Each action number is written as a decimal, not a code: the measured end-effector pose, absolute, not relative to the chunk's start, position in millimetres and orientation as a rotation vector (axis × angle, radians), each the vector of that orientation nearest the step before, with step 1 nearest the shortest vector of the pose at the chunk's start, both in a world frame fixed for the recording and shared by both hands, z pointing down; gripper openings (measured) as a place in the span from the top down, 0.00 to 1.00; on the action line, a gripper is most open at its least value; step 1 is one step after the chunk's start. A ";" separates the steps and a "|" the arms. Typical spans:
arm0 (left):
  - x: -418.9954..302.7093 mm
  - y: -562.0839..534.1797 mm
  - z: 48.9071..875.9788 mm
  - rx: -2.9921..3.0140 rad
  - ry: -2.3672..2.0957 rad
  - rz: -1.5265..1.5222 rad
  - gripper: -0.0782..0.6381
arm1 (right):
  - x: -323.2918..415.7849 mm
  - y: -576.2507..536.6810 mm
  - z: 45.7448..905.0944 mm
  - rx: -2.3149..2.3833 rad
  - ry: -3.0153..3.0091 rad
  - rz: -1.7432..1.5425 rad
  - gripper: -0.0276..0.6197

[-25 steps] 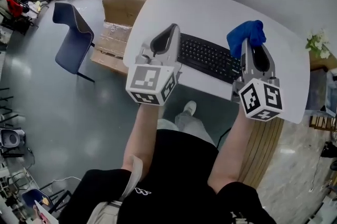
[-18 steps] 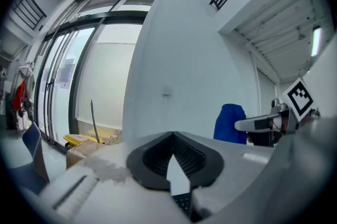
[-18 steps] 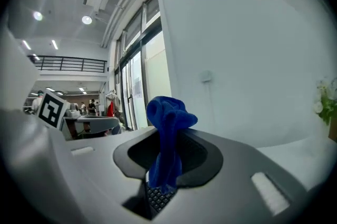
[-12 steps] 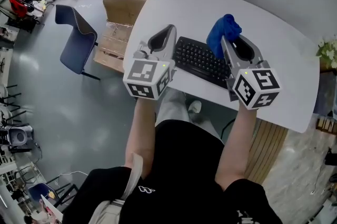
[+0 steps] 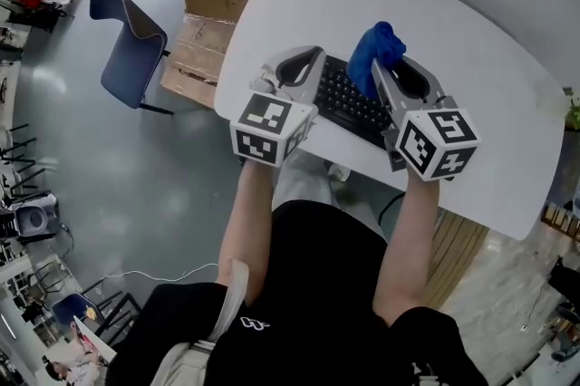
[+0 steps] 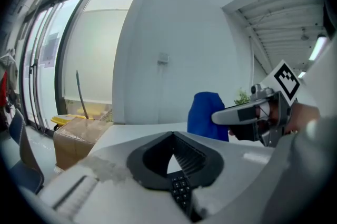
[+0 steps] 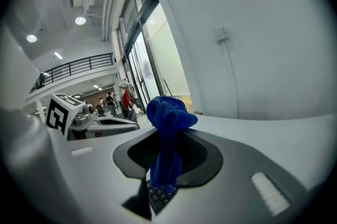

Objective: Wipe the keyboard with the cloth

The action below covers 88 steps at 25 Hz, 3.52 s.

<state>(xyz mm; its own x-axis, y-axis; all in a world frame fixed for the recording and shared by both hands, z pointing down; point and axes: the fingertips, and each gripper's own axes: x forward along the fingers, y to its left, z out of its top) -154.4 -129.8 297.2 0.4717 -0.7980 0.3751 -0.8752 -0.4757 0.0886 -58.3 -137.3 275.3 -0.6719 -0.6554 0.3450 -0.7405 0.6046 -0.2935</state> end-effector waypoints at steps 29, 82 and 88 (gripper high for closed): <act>-168.3 -139.8 430.1 2.275 -1.188 0.654 0.89 | -131.2 -155.8 416.0 0.954 -2.466 1.038 0.82; -100.8 -125.2 492.9 2.261 -1.016 0.938 0.89 | -55.7 -136.2 473.5 1.196 -2.293 1.142 0.82; -89.1 -122.3 493.1 2.271 -0.996 0.948 0.89 | -43.7 -132.0 474.6 1.216 -2.284 1.154 0.82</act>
